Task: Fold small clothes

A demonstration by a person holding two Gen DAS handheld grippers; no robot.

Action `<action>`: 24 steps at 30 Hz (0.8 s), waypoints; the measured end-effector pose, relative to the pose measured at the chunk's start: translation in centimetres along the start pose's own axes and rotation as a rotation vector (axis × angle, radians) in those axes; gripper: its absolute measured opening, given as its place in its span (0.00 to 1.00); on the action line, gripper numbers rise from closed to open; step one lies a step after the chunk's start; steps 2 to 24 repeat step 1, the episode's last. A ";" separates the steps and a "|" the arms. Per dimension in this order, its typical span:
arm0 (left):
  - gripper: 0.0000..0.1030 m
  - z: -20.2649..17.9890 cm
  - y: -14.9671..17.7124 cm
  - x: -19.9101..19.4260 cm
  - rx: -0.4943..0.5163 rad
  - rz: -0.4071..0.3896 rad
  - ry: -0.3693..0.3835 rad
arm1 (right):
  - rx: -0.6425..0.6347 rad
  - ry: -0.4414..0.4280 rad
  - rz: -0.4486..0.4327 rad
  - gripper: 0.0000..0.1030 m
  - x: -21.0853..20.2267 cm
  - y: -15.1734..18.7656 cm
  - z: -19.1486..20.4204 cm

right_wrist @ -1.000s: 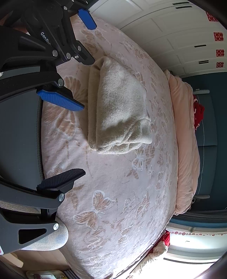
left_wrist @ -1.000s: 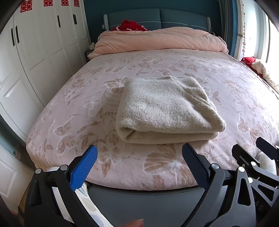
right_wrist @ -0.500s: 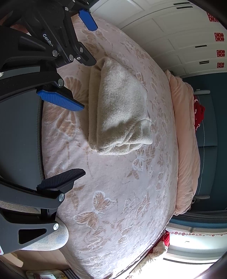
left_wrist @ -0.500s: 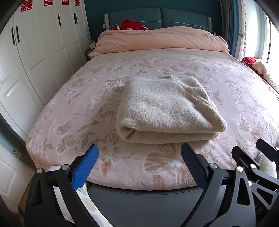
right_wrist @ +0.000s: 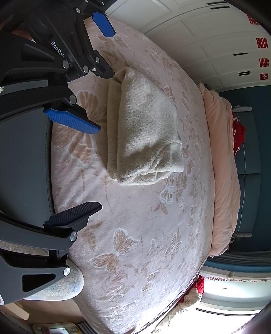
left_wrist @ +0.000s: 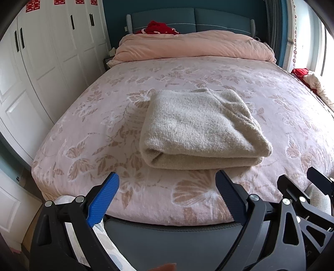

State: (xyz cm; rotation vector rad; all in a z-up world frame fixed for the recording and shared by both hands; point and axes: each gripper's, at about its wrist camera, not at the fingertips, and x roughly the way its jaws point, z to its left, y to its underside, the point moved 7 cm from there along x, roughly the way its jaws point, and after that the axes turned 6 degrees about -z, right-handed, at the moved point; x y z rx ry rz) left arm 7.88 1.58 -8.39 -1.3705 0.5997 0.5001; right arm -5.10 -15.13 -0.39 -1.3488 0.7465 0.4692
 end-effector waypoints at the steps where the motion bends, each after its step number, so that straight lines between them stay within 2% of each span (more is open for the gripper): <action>1: 0.87 -0.1 0.0 0.0 0.002 -0.001 0.001 | 0.002 0.000 0.001 0.65 0.0 0.1 -0.1; 24: 0.87 -0.1 0.0 0.0 0.002 -0.001 0.001 | 0.002 0.000 0.001 0.65 0.0 0.1 -0.1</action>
